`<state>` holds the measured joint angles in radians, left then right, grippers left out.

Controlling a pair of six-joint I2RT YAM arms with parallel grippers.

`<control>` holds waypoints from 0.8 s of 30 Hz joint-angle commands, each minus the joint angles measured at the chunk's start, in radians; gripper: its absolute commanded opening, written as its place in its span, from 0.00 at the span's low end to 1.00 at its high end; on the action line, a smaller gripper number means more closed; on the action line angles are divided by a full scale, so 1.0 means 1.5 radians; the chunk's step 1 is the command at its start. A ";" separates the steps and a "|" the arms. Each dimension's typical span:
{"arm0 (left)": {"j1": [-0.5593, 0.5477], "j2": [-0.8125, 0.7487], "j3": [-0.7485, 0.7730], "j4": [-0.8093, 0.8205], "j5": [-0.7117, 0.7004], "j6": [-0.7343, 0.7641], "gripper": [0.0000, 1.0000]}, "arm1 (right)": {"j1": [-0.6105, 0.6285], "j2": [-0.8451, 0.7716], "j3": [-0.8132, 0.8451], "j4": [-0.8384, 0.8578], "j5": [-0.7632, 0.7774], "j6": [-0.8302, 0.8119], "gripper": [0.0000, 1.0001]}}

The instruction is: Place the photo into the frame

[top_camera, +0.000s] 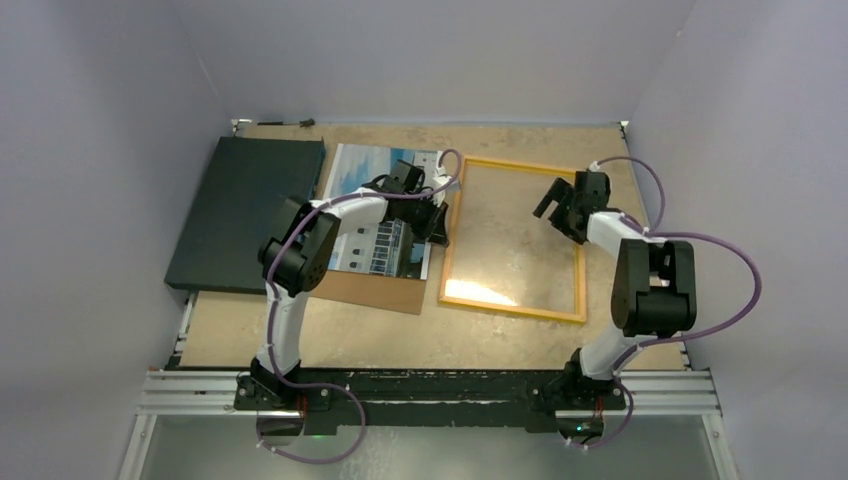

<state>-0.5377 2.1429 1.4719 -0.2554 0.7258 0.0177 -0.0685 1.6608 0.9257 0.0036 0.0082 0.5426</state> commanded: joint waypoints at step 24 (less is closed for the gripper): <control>0.012 -0.053 -0.016 0.001 0.018 -0.032 0.00 | 0.336 0.037 0.046 -0.026 0.126 0.015 0.53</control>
<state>-0.5159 2.1311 1.4536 -0.2783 0.7269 0.0063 0.4442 1.7103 1.0119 -0.0200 0.1482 0.5446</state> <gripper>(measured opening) 0.003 0.571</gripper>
